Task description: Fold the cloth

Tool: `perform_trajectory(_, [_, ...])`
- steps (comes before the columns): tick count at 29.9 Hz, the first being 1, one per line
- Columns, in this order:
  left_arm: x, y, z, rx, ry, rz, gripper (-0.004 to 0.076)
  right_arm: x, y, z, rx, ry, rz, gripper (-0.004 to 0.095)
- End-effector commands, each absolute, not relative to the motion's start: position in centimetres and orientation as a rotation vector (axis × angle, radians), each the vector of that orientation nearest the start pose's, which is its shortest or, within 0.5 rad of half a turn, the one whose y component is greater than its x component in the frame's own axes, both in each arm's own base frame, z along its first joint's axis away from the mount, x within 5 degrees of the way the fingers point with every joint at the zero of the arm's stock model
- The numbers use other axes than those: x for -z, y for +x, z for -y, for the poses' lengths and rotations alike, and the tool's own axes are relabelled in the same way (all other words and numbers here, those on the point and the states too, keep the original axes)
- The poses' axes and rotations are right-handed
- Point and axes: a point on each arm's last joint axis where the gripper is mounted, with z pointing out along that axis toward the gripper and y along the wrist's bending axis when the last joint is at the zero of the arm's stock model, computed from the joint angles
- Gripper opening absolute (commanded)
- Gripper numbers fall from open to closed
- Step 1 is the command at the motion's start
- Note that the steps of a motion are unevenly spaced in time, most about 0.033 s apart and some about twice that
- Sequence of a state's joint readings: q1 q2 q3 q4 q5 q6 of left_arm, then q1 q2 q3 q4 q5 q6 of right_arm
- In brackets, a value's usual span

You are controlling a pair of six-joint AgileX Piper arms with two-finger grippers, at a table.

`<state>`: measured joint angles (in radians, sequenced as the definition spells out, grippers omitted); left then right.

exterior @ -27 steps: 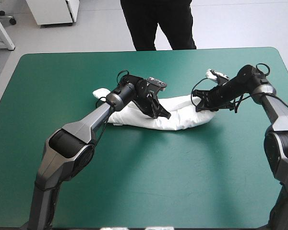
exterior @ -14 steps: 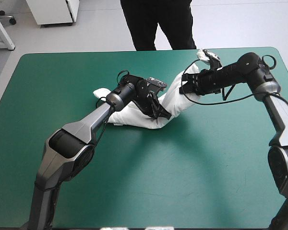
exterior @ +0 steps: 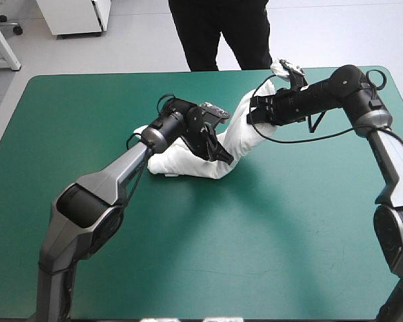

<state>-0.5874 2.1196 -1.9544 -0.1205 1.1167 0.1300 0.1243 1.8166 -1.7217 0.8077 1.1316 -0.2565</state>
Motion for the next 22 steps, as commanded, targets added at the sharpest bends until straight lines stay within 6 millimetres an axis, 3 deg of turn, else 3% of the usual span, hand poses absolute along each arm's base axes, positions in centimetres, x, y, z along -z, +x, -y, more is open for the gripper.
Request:
perform_trajectory(1, [-35.1,35.5,23.4,0.205,0.891,-2.491,-0.0009,-38.9,37.2,-10.7,-1.048,-0.244,-2.345,-0.0015])
perform_trajectory(6, [-42.1,32.7,18.9,0.191,0.761,-2.355,-0.0009,-38.8,37.1,-10.7,-1.046,-0.259,-2.362,-0.0015])
perform_trajectory(10, [-45.5,29.7,15.9,0.197,0.713,-2.344,-0.0009,-38.7,37.2,-10.7,-1.039,-0.255,-2.360,-0.0015])
perform_trajectory(14, [-47.0,26.4,14.3,0.225,0.698,-2.310,-0.0009,-38.6,37.2,-11.9,-1.004,-0.295,-2.347,-0.0015])
perform_trajectory(22, [-47.1,19.8,11.9,0.367,0.710,-2.304,-0.0009,-37.3,36.7,-18.4,-0.942,-0.435,-2.293,-0.0015])
